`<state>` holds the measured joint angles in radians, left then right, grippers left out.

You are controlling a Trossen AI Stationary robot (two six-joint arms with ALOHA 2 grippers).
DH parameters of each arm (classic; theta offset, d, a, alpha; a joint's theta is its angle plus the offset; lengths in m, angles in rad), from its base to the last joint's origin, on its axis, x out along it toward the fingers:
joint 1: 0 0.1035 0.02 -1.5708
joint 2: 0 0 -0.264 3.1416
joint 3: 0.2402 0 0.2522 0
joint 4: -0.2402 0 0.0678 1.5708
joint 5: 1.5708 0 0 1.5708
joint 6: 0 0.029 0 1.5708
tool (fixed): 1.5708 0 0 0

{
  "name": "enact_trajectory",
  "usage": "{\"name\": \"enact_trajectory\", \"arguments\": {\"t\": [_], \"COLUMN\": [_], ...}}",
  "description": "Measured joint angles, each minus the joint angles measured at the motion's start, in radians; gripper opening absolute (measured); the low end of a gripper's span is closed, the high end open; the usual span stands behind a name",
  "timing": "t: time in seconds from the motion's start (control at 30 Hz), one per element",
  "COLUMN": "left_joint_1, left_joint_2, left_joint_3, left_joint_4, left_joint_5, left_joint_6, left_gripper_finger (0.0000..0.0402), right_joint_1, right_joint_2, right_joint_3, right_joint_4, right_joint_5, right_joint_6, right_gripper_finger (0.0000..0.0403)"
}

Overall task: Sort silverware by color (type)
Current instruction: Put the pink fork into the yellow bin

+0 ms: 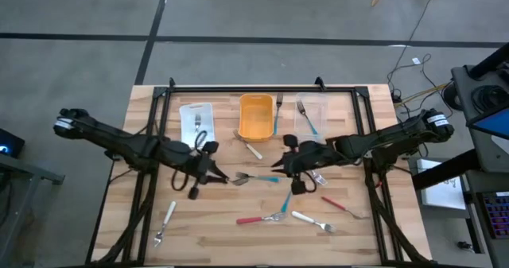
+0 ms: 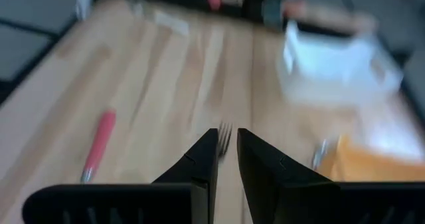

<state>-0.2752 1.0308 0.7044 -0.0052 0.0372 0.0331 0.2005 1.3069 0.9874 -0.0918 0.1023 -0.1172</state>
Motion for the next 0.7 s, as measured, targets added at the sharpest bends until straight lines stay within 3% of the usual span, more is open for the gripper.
{"name": "enact_trajectory", "arguments": {"t": [0.33, 0.53, 0.7], "left_joint_1": [0.0, 0.0, 0.006], "left_joint_2": [0.091, 0.206, 0.288], "left_joint_3": [-0.006, -0.006, -0.006], "left_joint_4": [0.331, 0.495, 0.575], "left_joint_5": [0.232, 0.295, 0.296], "left_joint_6": [0.044, 0.054, 0.055], "left_gripper_finger": [0.0017, 0.0017, 0.0017], "right_joint_1": [0.0, -0.001, -0.001], "right_joint_2": [0.023, 0.063, 0.102], "right_joint_3": [0.0, -0.001, -0.001], "right_joint_4": [0.357, 0.465, 0.531], "right_joint_5": [-0.29, -0.371, -0.372], "right_joint_6": [-0.164, -0.161, -0.145], "right_gripper_finger": [0.0047, 0.0052, 0.0088]}}
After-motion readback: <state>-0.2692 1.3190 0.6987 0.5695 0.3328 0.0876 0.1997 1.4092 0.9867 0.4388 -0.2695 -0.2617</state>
